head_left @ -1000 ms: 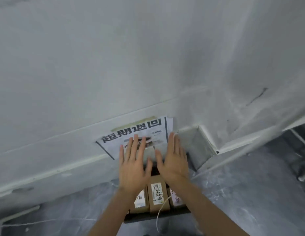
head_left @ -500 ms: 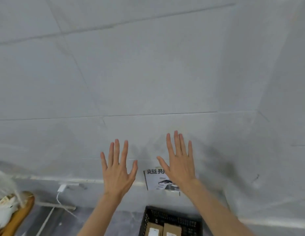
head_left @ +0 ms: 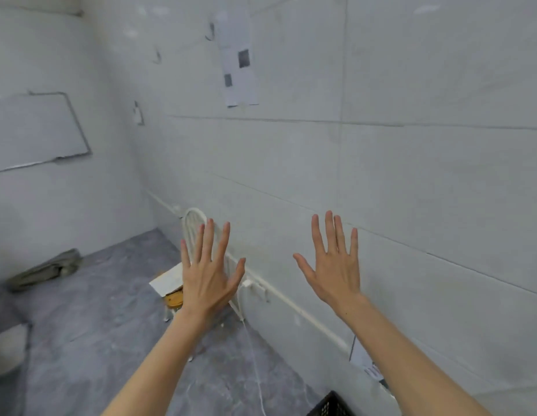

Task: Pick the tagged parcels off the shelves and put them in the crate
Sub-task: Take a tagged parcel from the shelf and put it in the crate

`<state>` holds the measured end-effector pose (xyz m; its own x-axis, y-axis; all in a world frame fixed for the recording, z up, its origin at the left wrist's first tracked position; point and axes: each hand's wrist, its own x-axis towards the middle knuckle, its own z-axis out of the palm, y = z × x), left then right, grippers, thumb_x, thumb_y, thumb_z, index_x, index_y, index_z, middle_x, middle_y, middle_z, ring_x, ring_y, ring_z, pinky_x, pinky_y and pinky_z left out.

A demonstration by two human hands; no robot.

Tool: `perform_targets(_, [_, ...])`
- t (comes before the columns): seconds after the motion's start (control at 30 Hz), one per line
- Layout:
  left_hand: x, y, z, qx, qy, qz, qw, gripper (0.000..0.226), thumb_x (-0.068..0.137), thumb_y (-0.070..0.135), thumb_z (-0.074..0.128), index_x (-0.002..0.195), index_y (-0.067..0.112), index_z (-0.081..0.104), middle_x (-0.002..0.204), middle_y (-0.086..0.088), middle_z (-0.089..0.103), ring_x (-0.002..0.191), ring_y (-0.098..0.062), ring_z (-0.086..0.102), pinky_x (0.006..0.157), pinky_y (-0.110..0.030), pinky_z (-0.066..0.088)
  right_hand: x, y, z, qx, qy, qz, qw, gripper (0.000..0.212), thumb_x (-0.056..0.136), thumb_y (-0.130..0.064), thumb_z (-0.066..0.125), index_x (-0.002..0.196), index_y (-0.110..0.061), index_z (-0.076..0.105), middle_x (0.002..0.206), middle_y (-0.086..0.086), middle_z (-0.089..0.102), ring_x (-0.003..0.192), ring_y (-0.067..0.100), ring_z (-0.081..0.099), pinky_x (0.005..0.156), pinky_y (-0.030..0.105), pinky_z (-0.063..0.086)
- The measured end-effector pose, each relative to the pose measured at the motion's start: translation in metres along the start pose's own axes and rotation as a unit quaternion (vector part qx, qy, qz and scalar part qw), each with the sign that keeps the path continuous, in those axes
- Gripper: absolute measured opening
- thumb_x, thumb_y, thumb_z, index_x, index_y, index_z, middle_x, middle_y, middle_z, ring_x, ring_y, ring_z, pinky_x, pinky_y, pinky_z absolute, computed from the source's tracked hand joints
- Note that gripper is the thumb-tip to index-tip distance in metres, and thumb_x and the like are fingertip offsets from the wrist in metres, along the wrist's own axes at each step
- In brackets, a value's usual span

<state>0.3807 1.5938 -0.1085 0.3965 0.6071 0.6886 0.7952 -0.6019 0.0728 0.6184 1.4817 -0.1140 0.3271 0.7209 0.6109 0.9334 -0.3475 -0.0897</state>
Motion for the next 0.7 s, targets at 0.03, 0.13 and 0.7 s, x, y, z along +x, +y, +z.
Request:
perform_targets(0.03, [-0.006, -0.019, -0.015, 0.02, 0.007, -0.011, 1.0, 0.077, 0.092, 0.059, 0.04, 0.159, 0.025, 0.019, 0.166, -0.009, 0.016, 0.154, -0.026, 0.013, 0.121, -0.058, 0.011, 0.005, -0.023, -0.001, 0.013, 0.002, -0.017, 1.0, 0.084, 0.095, -0.066, 0.024, 0.159, -0.015, 0.007, 0.166, 0.016, 0.006, 0.154, 0.03, 0.005, 0.12, 0.059, 0.013])
perform_targets(0.13, [-0.029, -0.075, -0.062, 0.073, 0.016, -0.046, 0.996, 0.078, 0.093, 0.06, 0.04, 0.159, 0.027, 0.015, 0.166, -0.009, 0.014, 0.154, -0.026, 0.009, 0.121, -0.06, 0.011, 0.012, -0.097, -0.005, 0.057, 0.001, -0.071, 0.996, 0.085, 0.094, -0.067, 0.024, 0.159, -0.015, 0.008, 0.166, 0.016, 0.006, 0.153, 0.03, 0.007, 0.119, 0.06, 0.014])
perform_targets(0.7, [-0.284, -0.313, -0.361, 0.337, 0.072, -0.304, 0.888, 0.078, 0.092, 0.058, 0.045, 0.158, 0.023, 0.022, 0.164, -0.013, 0.02, 0.152, -0.03, 0.018, 0.12, -0.058, 0.019, -0.103, -0.533, -0.087, 0.283, 0.001, -0.362, 0.888, 0.084, 0.094, -0.065, 0.031, 0.159, -0.015, 0.011, 0.164, 0.017, 0.017, 0.152, 0.031, 0.017, 0.117, 0.062, 0.018])
